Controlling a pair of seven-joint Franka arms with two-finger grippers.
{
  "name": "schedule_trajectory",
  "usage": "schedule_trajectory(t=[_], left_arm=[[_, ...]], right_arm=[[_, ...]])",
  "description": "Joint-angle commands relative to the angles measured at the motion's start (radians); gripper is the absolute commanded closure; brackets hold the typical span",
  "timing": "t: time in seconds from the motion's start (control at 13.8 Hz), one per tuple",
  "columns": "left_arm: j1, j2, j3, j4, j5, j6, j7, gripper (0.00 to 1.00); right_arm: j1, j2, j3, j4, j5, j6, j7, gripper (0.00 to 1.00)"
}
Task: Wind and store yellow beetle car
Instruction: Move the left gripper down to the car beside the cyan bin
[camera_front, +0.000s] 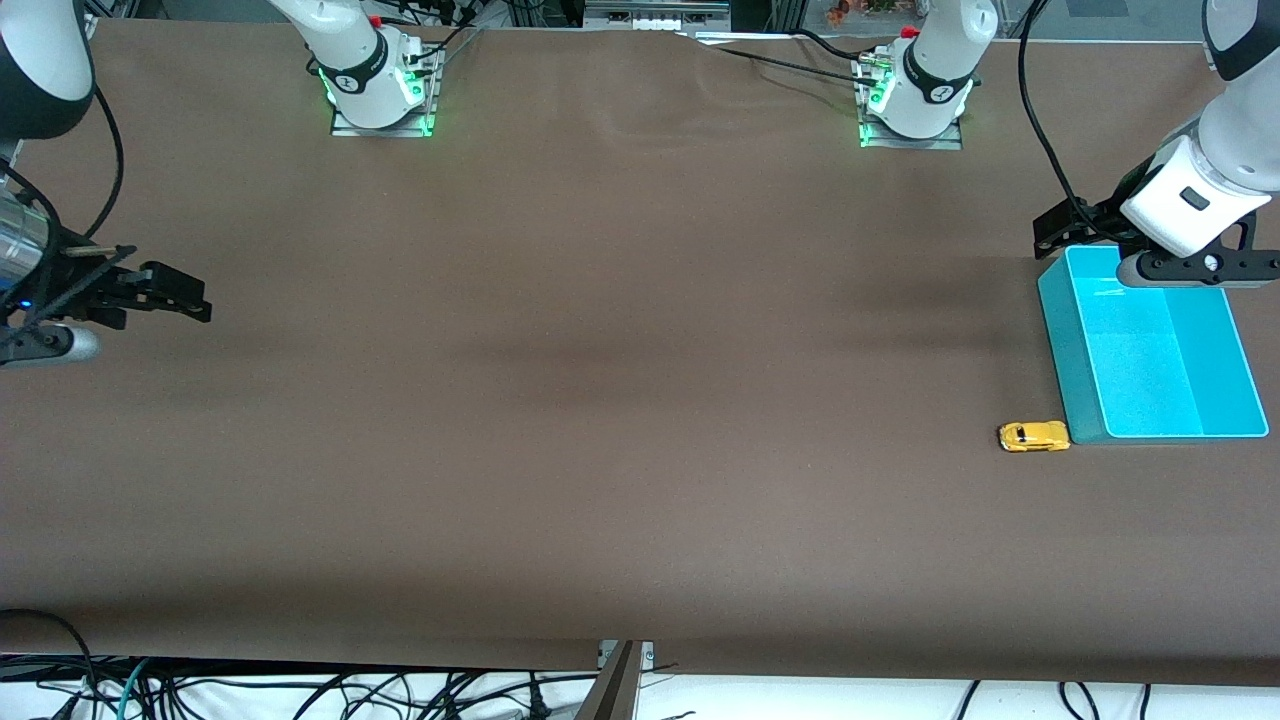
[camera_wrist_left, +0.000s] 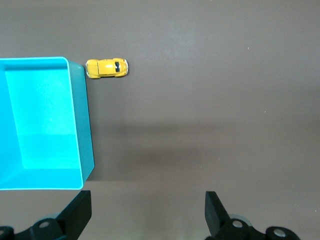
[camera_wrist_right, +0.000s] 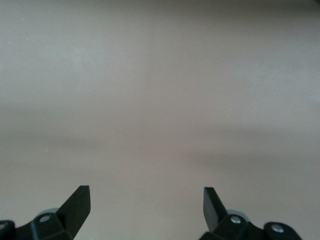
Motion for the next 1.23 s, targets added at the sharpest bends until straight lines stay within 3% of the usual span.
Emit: schedule_trajectory(t=[0.0, 0.29, 0.58, 0.87, 1.01, 1.16], left_arm=[[0.004, 0.041, 0.0, 0.015, -0.017, -0.015, 0.025, 0.0], [0.004, 0.056, 0.0, 0.015, -0.016, -0.013, 0.025, 0.0], [0.013, 0.051, 0.002, -0.022, -0.005, 0.049, 0.03, 0.0], [0.061, 0.058, 0.002, -0.244, -0.007, 0.366, 0.224, 0.0], [0.073, 0.068, 0.002, -0.353, -0.005, 0.465, 0.273, 0.0], [0.073, 0.084, 0.002, -0.382, -0.002, 0.499, 0.408, 0.0]], right_arm=[[-0.006, -0.014, 0.006, 0.014, -0.026, -0.03, 0.016, 0.0], [-0.006, -0.067, 0.004, -0.026, -0.026, -0.066, 0.16, 0.0], [-0.008, -0.11, 0.004, -0.086, -0.026, -0.071, 0.151, 0.0], [-0.011, -0.11, -0.005, -0.091, -0.025, -0.076, 0.062, 0.0], [-0.014, -0.089, -0.012, -0.08, -0.023, -0.077, 0.059, 0.0], [-0.015, -0.089, -0.012, -0.078, -0.023, -0.076, 0.056, 0.0]])
